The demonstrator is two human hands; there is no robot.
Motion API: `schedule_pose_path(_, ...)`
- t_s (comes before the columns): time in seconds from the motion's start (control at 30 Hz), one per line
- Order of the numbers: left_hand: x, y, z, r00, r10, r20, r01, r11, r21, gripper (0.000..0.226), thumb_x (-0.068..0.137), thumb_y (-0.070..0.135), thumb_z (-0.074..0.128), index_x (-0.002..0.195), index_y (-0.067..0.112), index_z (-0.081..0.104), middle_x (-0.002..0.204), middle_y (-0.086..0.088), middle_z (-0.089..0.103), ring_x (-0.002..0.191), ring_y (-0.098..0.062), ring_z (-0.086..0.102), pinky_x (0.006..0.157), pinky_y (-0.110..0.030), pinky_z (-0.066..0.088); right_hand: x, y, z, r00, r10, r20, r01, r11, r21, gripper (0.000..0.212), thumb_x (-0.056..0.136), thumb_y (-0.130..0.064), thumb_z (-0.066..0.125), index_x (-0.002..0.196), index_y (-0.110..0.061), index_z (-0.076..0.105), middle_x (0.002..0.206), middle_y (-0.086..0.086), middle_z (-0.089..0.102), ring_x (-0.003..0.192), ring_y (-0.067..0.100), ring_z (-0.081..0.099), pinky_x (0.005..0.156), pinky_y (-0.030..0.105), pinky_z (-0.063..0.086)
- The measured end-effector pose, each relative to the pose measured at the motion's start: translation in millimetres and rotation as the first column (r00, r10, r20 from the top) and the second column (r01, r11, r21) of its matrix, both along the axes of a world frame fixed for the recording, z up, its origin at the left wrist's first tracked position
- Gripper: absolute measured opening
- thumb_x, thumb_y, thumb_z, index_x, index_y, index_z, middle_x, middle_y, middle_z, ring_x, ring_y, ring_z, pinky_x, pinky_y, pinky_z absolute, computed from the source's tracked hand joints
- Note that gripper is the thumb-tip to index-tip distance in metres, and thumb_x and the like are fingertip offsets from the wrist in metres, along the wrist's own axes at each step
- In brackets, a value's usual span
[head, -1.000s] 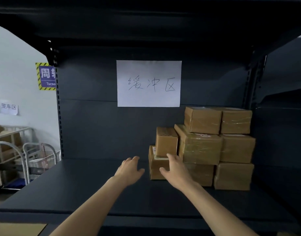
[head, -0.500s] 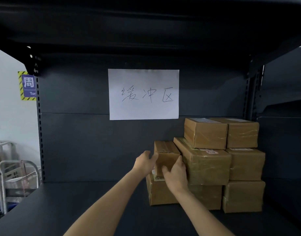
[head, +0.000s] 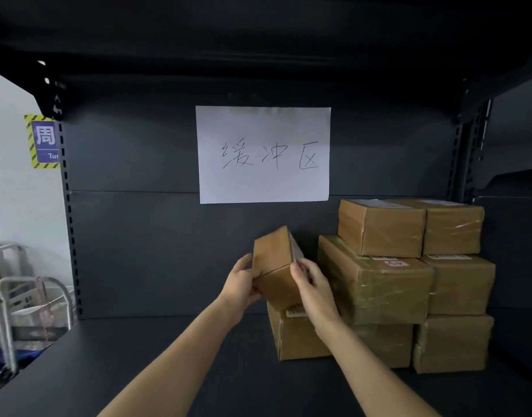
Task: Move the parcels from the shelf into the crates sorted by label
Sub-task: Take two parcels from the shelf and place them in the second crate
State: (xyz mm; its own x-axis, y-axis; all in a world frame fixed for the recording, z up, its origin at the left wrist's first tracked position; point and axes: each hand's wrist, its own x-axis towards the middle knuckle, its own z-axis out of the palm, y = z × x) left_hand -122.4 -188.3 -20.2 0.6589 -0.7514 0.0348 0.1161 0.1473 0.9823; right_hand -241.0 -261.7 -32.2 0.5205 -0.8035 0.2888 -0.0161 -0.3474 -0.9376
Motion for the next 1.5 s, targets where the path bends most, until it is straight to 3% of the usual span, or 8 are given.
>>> schedule_pose_path(0.23, 38, 68, -26, 0.992, -0.017, -0.123, 0.001, 0.991, -0.13, 0.047, 0.095, -0.001, 0.037, 0.133, 0.024, 0.049, 0.127, -0.011, 0.059, 0.111, -0.027, 0.06, 0.084, -0.035, 0.051, 29, 34, 0, 0.993, 0.101, 0.053, -0.108, 0.984, 0.141, 0.061, 0.086, -0.027, 0.065, 0.138, -0.019, 0.035, 0.127, -0.001, 0.051, 0.123, 0.021, 0.048, 0.097, 0.032, 0.039)
schedule_pose_path(0.33, 52, 99, -35, 0.998, -0.013, -0.065, 0.007, 0.995, -0.096, 0.043, 0.095, 0.001, 0.038, 0.126, 0.027, 0.054, 0.123, -0.008, 0.064, 0.113, -0.025, 0.06, 0.089, -0.033, 0.048, 43, 47, -11, 0.977, 0.212, -0.011, -0.21, 0.972, 0.11, 0.035, 0.086, -0.022, 0.065, 0.117, -0.029, 0.051, 0.116, -0.005, 0.06, 0.118, 0.018, 0.053, 0.089, 0.027, 0.045)
schedule_pose_path(0.6, 69, 148, -52, 0.976, 0.146, 0.16, -0.17, 0.974, 0.149, 0.029, 0.089, 0.049, 0.052, 0.112, 0.034, 0.064, 0.104, 0.007, 0.072, 0.105, -0.013, 0.063, 0.097, -0.036, 0.04, 80, 83, -30, 0.943, 0.324, -0.074, -0.33, 0.94, -0.087, 0.062, 0.083, -0.009, 0.065, 0.136, -0.027, 0.039, 0.138, 0.001, 0.045, 0.124, 0.011, 0.044, 0.098, 0.027, 0.041)
schedule_pose_path(0.93, 78, 160, -84, 0.827, 0.186, 0.53, -0.363, 0.897, 0.251, 0.042, 0.081, 0.003, 0.066, 0.101, 0.039, 0.057, 0.096, 0.012, 0.071, 0.091, -0.008, 0.068, 0.084, -0.031, 0.057, 100, 103, -78, 0.937, 0.25, -0.246, -0.304, 0.928, -0.217, 0.047, 0.086, -0.009, 0.062, 0.129, -0.02, 0.045, 0.13, -0.004, 0.051, 0.117, 0.004, 0.049, 0.061, 0.002, 0.042)
schedule_pose_path(1.1, 81, 153, -107, 0.751, 0.189, 0.633, -0.465, 0.831, 0.304, 0.041, 0.084, 0.001, 0.058, 0.113, 0.029, 0.052, 0.087, 0.023, 0.061, 0.081, 0.005, 0.059, 0.067, -0.007, 0.047, 106, 107, -99, 0.909, 0.226, -0.349, -0.319, 0.917, -0.238, 0.046, 0.086, -0.011, 0.062, 0.128, -0.017, 0.044, 0.131, 0.001, 0.049, 0.12, 0.013, 0.051, 0.092, 0.016, 0.043)
schedule_pose_path(1.2, 83, 150, -107, 0.738, 0.163, 0.654, -0.489, 0.798, 0.353, 0.046, 0.083, 0.006, 0.059, 0.124, 0.021, 0.046, 0.106, 0.01, 0.062, 0.105, -0.014, 0.059, 0.086, -0.024, 0.049, 106, 104, -97, 0.888, 0.222, -0.403, -0.34, 0.907, -0.25, 0.05, 0.086, -0.014, 0.062, 0.132, -0.017, 0.041, 0.135, 0.001, 0.047, 0.124, 0.013, 0.049, 0.1, 0.022, 0.042)
schedule_pose_path(1.33, 73, 146, -99, 0.607, 0.271, 0.747, -0.686, 0.653, 0.321, 0.072, 0.082, 0.025, 0.066, 0.141, 0.009, 0.027, 0.138, -0.013, 0.036, 0.131, -0.03, 0.03, 0.104, -0.042, 0.035, 92, 91, -88, 0.893, 0.14, -0.429, -0.282, 0.915, -0.289, 0.065, 0.089, -0.016, 0.058, 0.145, -0.016, 0.025, 0.15, 0.002, 0.032, 0.137, 0.016, 0.034, 0.108, 0.026, 0.033)
schedule_pose_path(1.5, 36, 134, -84, 0.251, 0.329, 0.91, -0.74, 0.672, -0.038, 0.045, 0.082, 0.027, 0.064, 0.118, 0.003, 0.052, 0.113, -0.013, 0.055, 0.106, -0.031, 0.05, 0.089, -0.038, 0.044, 63, 71, -72, 0.946, 0.058, -0.32, -0.185, 0.906, -0.382, 0.058, 0.092, -0.016, 0.054, 0.144, -0.018, 0.028, 0.146, -0.001, 0.037, 0.133, 0.011, 0.038, 0.105, 0.022, 0.035)
